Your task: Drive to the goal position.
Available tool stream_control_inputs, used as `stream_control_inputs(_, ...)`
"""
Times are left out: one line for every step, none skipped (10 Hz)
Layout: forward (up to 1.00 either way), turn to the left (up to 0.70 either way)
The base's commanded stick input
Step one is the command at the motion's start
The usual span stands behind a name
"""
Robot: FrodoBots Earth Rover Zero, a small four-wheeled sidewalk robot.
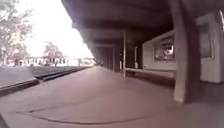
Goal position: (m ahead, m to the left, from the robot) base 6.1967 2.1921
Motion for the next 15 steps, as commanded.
stream_control_inputs(0.85, 0.0)
stream_control_inputs(0.85, 0.0)
stream_control_inputs(0.85, 0.0)
stream_control_inputs(0.85, 0.0)
stream_control_inputs(0.85, 0.0)
stream_control_inputs(0.85, 0.0)
stream_control_inputs(0.85, 0.0)
stream_control_inputs(0.85, 0.0)
stream_control_inputs(0.85, 0.0)
stream_control_inputs(0.85, 0.0)
stream_control_inputs(0.85, 0.0)
stream_control_inputs(0.85, 0.0)
stream_control_inputs(0.85, 0.0)
stream_control_inputs(0.85, 0.0)
stream_control_inputs(0.85, 0.0)
